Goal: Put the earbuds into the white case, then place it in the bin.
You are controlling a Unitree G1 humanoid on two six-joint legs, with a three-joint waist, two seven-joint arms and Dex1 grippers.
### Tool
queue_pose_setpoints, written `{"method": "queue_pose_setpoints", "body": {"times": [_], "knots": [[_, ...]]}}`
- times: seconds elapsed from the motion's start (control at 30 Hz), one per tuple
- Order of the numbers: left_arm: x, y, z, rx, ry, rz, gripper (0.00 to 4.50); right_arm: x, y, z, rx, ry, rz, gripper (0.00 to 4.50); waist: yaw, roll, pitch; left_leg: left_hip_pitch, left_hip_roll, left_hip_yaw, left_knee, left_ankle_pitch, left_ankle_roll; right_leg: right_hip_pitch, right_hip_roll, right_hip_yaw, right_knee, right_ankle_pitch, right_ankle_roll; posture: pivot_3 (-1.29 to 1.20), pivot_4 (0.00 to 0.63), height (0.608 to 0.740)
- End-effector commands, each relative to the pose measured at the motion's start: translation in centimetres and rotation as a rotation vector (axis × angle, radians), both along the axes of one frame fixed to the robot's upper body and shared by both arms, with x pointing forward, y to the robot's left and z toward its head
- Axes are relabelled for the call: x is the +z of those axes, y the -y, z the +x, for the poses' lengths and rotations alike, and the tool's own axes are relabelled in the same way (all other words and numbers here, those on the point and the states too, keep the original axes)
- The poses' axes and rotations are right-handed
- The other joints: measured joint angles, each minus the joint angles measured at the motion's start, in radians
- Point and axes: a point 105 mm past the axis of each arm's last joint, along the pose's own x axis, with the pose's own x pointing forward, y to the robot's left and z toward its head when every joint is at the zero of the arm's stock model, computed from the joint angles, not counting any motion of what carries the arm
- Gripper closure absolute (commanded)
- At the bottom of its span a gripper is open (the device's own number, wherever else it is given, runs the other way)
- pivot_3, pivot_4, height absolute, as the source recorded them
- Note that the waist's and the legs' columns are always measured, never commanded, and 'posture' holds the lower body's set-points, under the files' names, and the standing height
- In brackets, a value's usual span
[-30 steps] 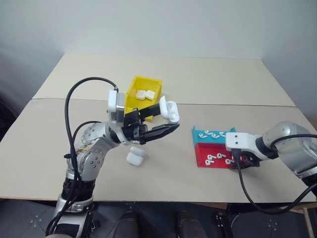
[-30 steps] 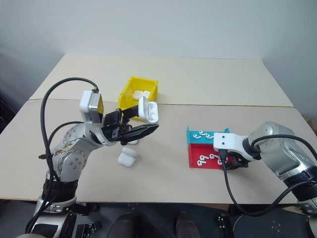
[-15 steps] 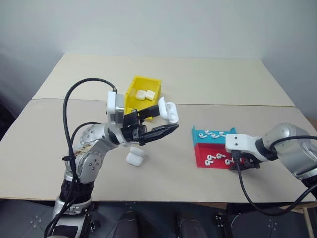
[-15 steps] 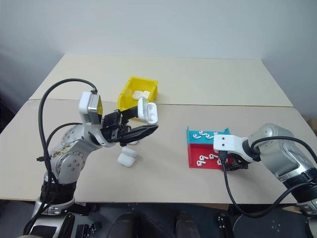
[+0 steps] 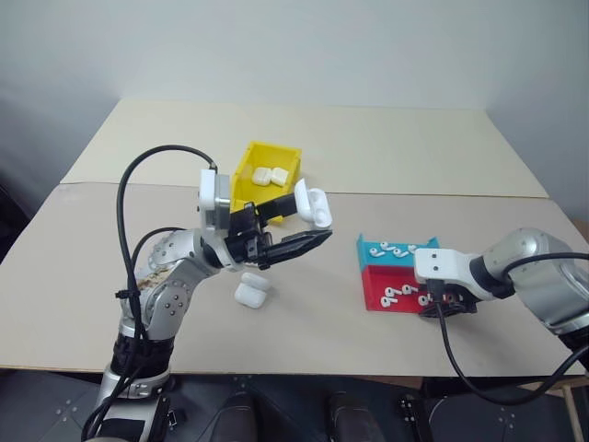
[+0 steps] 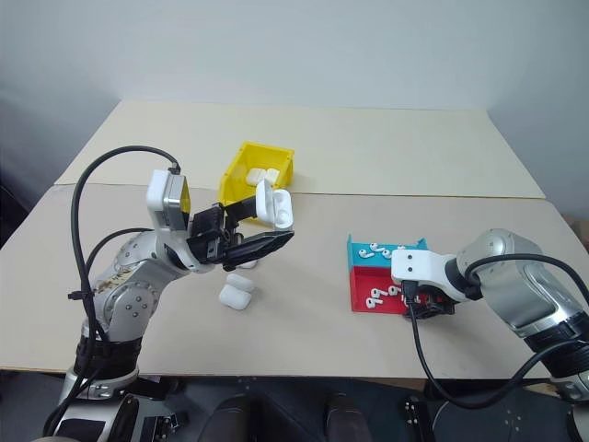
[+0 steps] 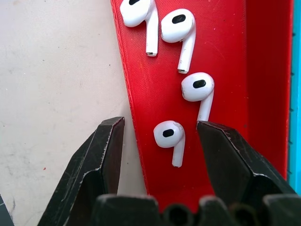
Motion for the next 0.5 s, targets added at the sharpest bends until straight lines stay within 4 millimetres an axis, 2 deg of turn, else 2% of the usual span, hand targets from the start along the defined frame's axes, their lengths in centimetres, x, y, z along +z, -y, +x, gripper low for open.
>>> {"method": "queue_pose_setpoints", "body": {"times": [0.03, 0.23, 0.33, 0.5], "knots": [[0.96, 0.00, -0.81, -0.018, 0.045, -0.021, 1.69, 0.90, 0.25, 0.29, 0.007, 0.038, -0.005, 1.57, 0.000, 0.000, 0.000, 0.000, 0.000, 0.000, 0.000, 0.000, 0.000, 0.000, 0.000, 0.000, 0.000, 0.000, 0.000, 0.00, 0.150, 0.740], [0.94, -0.07, -0.86, -0.017, 0.044, -0.021, 1.69, 0.86, 0.33, 0.15, 0.017, 0.028, -0.012, 1.57, 0.000, 0.000, 0.000, 0.000, 0.000, 0.000, 0.000, 0.000, 0.000, 0.000, 0.000, 0.000, 0.000, 0.000, 0.000, 0.00, 0.150, 0.740], [0.91, 0.01, -0.93, -0.017, 0.042, -0.022, 1.69, 0.72, 0.33, 0.03, 0.018, 0.022, -0.011, 2.14, 0.000, 0.000, 0.000, 0.000, 0.000, 0.000, 0.000, 0.000, 0.000, 0.000, 0.000, 0.000, 0.000, 0.000, 0.000, 0.00, 0.150, 0.740], [0.89, 0.05, -0.99, -0.018, 0.042, -0.021, 1.69, 0.61, 0.43, 0.00, 0.013, 0.020, -0.012, 3.94, 0.000, 0.000, 0.000, 0.000, 0.000, 0.000, 0.000, 0.000, 0.000, 0.000, 0.000, 0.000, 0.000, 0.000, 0.000, 0.00, 0.150, 0.740]]}}
